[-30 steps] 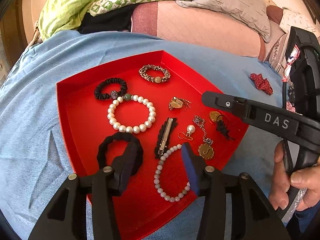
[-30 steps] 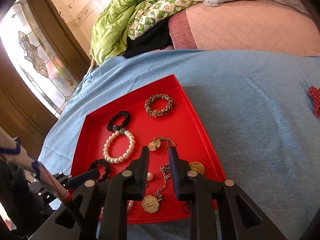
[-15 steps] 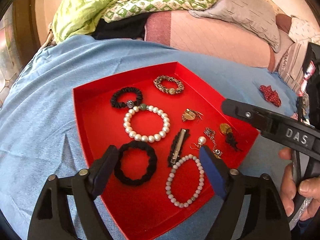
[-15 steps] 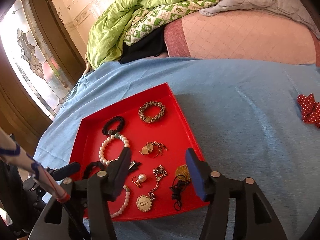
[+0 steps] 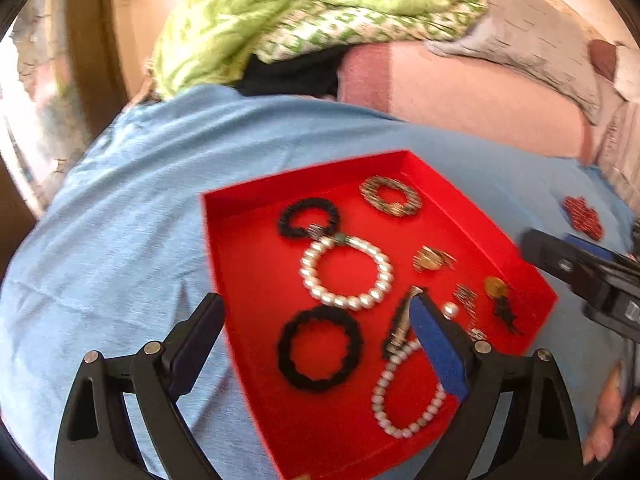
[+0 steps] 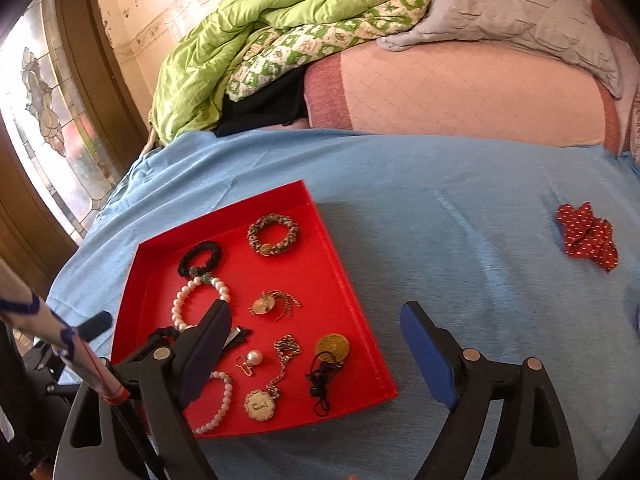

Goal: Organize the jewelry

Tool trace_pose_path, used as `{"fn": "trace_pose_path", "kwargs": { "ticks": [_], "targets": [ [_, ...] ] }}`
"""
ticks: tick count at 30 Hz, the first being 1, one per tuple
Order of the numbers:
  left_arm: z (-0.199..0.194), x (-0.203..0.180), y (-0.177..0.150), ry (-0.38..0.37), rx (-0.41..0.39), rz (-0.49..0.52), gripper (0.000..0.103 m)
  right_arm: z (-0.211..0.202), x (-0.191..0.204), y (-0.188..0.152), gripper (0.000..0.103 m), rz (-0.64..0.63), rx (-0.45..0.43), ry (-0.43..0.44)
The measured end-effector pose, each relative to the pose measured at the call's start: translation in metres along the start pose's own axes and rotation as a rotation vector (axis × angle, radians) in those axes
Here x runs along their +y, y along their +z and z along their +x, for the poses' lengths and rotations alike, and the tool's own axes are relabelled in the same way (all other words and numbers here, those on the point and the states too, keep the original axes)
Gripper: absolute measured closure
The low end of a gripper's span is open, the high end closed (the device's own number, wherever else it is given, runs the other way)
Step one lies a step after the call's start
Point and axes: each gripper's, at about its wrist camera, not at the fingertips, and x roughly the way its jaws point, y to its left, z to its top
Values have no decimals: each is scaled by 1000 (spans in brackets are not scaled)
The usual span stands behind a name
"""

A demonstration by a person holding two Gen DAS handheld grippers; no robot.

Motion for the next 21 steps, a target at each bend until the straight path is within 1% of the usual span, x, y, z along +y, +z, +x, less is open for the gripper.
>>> {"fn": "trace_pose_path", "kwargs": {
  "ticks": [3,5,8,11,13,15,16,17,18,21],
  "targets": [
    [-4,3,3,35,-10,-45,11,-13,-3,-4,11,-16,-16,-34],
    [-11,8,3,25,-23,-92,10,-23,-4,-7,11,-29,-31,-56],
    [-24,11,2,26,-47,-120,10,-40,-2,-13,10,-49,-47,-87],
    [-49,11,-2,32,-80,-135,10,-63,2,-24,9,-68,-68,-94],
    [-72,9,-11,52,-108,-116,10,-81,6,-36,8,-104,-86,-109],
    [-98,4,-23,71,-160,-87,10,-97,9,-47,8,-141,-103,-130],
    [-108,2,-28,89,-175,-80,5,-107,10,-53,8,-157,-117,-139],
    [-119,-1,-34,109,-183,-75,4,-114,10,-58,7,-164,-126,-141],
    [-125,-3,-37,121,-187,-74,4,-126,10,-65,7,-170,-139,-140],
    [-160,-12,-67,142,-230,-88,4,-151,11,-86,7,-183,-167,-134]
  ]
}}
